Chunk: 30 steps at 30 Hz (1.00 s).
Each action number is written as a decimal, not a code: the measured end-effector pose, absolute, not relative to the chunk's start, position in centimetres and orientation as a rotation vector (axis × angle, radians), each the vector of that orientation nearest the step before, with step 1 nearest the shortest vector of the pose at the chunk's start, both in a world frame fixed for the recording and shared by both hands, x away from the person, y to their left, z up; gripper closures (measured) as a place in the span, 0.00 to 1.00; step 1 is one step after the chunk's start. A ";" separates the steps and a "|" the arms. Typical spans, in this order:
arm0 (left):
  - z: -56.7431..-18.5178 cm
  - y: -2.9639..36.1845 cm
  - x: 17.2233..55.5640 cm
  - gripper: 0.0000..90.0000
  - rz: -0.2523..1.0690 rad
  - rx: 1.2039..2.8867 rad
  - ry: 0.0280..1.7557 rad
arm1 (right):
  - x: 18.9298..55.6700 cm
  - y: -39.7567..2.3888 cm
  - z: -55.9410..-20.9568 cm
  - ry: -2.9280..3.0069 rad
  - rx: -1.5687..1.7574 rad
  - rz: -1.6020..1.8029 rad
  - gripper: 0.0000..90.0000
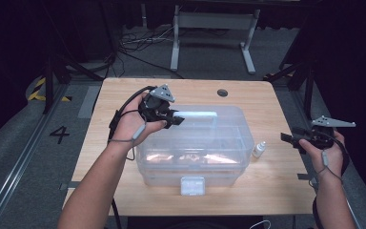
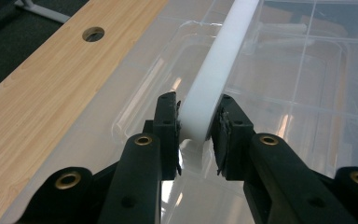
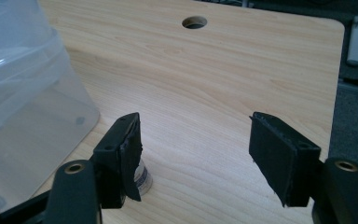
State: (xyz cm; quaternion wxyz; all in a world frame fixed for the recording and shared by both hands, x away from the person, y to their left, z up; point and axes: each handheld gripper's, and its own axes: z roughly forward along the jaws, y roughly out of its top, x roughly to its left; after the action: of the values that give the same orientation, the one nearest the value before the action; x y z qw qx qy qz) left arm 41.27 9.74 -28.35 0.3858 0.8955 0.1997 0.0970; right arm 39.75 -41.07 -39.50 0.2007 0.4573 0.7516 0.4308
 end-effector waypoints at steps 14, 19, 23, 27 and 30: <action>-27.5 9.8 42.9 0.81 0.231 2.276 0.528 | 38.2 -39.0 -37.5 2.123 1.091 1.226 0.69; -27.2 9.8 43.3 0.81 0.224 2.273 0.535 | 37.0 -38.0 -36.3 2.160 1.004 1.262 0.90; -27.0 9.8 43.7 0.81 0.213 2.275 0.543 | 36.4 -37.3 -35.8 2.195 0.946 1.253 0.97; -26.8 9.9 44.3 0.81 0.192 2.277 0.549 | 35.8 -36.3 -35.2 2.231 0.893 1.281 0.99; -26.6 9.9 44.6 0.81 0.177 2.278 0.553 | 35.2 -35.6 -34.7 2.248 0.849 1.303 1.00</action>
State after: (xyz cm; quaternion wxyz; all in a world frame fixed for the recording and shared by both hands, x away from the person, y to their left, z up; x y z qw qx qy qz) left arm 44.63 9.87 -26.63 0.3850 0.8943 0.2171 0.0694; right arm 35.24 -35.57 -34.74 0.2027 0.3040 0.8054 0.4667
